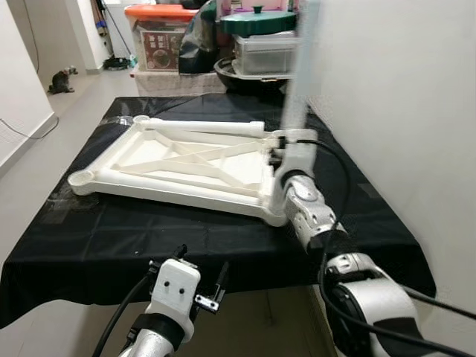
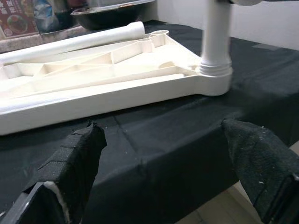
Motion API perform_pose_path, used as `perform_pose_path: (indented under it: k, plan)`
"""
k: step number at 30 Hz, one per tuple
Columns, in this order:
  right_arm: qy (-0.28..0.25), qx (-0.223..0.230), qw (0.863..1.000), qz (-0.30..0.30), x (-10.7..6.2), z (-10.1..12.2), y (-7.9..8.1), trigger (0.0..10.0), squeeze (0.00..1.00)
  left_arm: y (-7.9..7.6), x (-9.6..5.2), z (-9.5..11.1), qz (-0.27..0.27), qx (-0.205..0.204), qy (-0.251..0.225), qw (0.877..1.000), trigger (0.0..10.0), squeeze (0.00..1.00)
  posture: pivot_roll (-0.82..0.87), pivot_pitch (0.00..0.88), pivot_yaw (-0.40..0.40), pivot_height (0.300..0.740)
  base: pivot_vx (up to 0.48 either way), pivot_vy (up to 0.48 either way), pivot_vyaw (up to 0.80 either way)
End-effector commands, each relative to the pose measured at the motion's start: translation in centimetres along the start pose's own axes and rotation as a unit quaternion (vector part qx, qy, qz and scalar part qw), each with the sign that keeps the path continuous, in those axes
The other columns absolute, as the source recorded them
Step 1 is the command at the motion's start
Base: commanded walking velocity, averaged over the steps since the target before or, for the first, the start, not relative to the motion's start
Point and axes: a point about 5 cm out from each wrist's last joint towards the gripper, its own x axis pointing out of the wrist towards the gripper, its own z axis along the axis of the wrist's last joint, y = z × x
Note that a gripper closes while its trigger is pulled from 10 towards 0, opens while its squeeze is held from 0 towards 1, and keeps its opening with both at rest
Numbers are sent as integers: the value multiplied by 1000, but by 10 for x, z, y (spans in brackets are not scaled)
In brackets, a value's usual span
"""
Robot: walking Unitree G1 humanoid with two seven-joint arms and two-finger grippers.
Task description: Building children table
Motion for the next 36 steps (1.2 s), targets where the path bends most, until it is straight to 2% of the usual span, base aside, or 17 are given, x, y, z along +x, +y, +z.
perform_pose_path:
  k: [1, 2, 3, 5, 6, 14, 15, 18, 19, 21, 22, 23, 24, 25, 33, 34, 36]
  plan:
    - [74, 12, 996, -39, -6, -28, -5, 0, 0, -1, 0, -2, -4, 1, 5, 1000, 10000, 0, 44, 45, -43, 740, 0, 0, 0]
    - [75, 18, 997, -28, -8, -29, 2, 0, 0, 0, 0, -2, -4, 1, 6, 1000, 10000, 0, 44, 45, -43, 740, 0, 0, 0]
    - [70, 34, 997, -6, -9, -28, 11, 10000, 0, -1, 0, -3, -5, 1, 6, 1000, 10000, 0, 44, 45, -43, 740, 0, 0, 0]
    - [67, 47, 997, 10, -10, -27, 18, 10000, 0, -1, 0, -3, -5, 1, 7, 1000, 10000, 0, 44, 45, -43, 740, 0, 0, 0]
    - [53, 66, 995, 51, -10, -22, 27, 10000, 1000, -1, -1, -3, -5, 1, 7, 1000, 10000, 0, 45, 47, -42, 740, 0, 0, 0]
    - [-5, 97, 973, 208, -12, 0, 53, 10000, 1000, -2, -1, -3, -7, 1, 8, 1000, 10000, 0, 45, 47, -42, 740, 0, 0, 0]
    - [11, 89, 953, 288, -17, -2, 61, 10000, 0, -3, -1, -4, -9, 1, 9, 1000, 10000, 0, 45, 47, -42, 740, 0, 0, 0]
    - [42, 79, 890, 447, -26, -7, 63, 10000, 0, -5, -1, -5, -15, 6, 10, 1000, 10000, 0, 39, 35, -40, 740, 0, 0, 0]
    - [42, 79, 890, 447, -26, -7, 63, 10000, 0, -5, -1, -5, -15, 6, 10, 1000, 10000, 0, 39, 35, -40, 740, 0, 0, 0]
    - [51, 79, 835, 543, -33, -6, 59, 10000, 0, -5, -1, -5, -15, 8, 11, 1000, 10000, 0, 39, 35, -40, 740, 0, 0, 0]
    - [51, 79, 835, 543, -33, -6, 59, 10000, 0, -5, -1, -5, -15, 8, 11, 1000, 10000, 0, 39, 35, -40, 740, 0, 0, 0]
    - [49, 70, 794, 602, -40, -4, 55, 10000, 0, -4, -1, -5, -15, 8, 11, 1000, 10000, 0, 44, 26, -43, 740, 0, 0, 0]
    - [49, 70, 794, 602, -40, -4, 55, 10000, 0, -4, -1, -5, -15, 8, 11, 1000, 10000, 0, 44, 26, -43, 740, 0, 0, 0]
    - [50, 89, 707, 700, -49, 5, 48, 10000, 0, -4, -1, -5, -15, 9, 10, 1000, 10000, 0, 49, 21, -47, 740, 0, 0, 0]
    - [42, 96, 669, 736, -51, 14, 52, 10000, 0, -4, -1, -5, -15, 10, 10, 1000, 10000, 0, 53, 17, -48, 740, 0, 0, 0]
    - [45, 80, 662, 744, -55, 9, 58, 0, 0, -4, -1, -5, -15, 9, 10, 1000, 10000, 0, 52, 13, -49, 740, 0, 0, 0]
    - [49, 70, 650, 755, -58, 6, 60, 0, 0, -4, -1, -5, -15, 9, 9, 1000, 10000, 0, 52, 13, -49, 740, 0, 0, 0]
